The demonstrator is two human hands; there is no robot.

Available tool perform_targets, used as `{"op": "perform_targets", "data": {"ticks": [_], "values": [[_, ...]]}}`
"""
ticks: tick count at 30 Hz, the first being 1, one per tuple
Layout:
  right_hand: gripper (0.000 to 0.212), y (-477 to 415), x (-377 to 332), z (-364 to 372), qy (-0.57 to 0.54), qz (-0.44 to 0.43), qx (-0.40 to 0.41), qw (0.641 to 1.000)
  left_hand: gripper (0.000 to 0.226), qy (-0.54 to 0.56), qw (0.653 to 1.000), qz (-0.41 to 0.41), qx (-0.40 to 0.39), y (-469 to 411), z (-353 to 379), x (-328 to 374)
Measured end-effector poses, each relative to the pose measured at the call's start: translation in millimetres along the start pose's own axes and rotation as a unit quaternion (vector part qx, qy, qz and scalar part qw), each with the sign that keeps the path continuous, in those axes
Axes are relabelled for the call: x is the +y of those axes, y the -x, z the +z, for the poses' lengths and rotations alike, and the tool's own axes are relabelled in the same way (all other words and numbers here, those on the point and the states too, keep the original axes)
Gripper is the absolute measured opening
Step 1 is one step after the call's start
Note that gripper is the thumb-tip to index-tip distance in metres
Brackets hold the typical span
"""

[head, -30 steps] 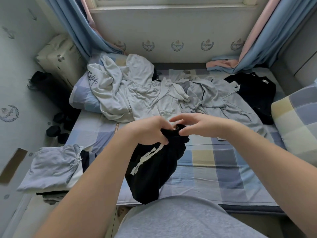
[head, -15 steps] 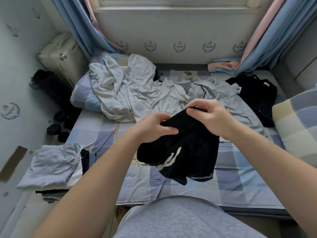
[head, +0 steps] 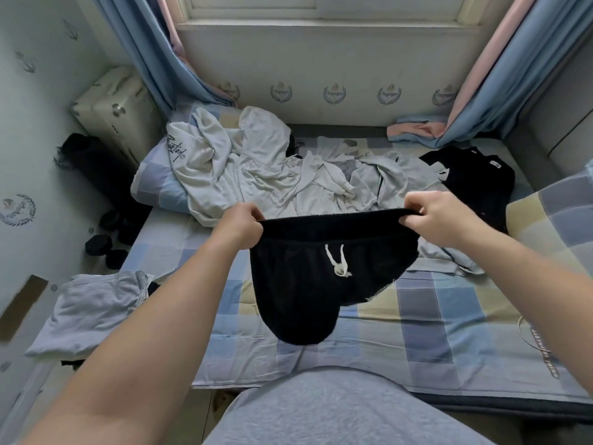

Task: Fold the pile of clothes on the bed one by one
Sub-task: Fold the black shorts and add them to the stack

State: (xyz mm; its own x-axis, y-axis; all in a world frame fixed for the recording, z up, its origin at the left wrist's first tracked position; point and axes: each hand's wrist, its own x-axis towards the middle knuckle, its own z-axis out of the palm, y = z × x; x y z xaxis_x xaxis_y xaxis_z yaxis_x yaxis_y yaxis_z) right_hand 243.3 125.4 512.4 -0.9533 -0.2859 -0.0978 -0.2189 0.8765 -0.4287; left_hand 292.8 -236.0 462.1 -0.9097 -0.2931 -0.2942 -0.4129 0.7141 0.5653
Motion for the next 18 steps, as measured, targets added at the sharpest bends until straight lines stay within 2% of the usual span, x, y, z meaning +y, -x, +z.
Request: {"op": "perform_targets", "data": {"ticks": [4,8,11,16,18], "values": [[0.019,-7,12,23,0.042,0.052,0.037,0.997,0.027,-0.028,0.998,-0.049,-0.010,1,3,-15],[0.010,-11,33,34,-0.006,0.139,0.034,0.990,0.030,0.039,0.990,-0.136,-0.013,1,-5,-40],[0.019,-10,34,48,-0.160,0.210,-0.006,0.965,0.032,0.177,0.964,-0.200,-0.004,6,1,-48],[0.026,-10,8,64,-0.385,0.251,-0.124,0.880,0.023,0.309,0.923,-0.227,-0.045,16,19,-49],[0.020,-9,9,61,-0.451,0.257,-0.131,0.845,0.012,0.394,0.879,-0.251,-0.096,22,17,-57]]}}
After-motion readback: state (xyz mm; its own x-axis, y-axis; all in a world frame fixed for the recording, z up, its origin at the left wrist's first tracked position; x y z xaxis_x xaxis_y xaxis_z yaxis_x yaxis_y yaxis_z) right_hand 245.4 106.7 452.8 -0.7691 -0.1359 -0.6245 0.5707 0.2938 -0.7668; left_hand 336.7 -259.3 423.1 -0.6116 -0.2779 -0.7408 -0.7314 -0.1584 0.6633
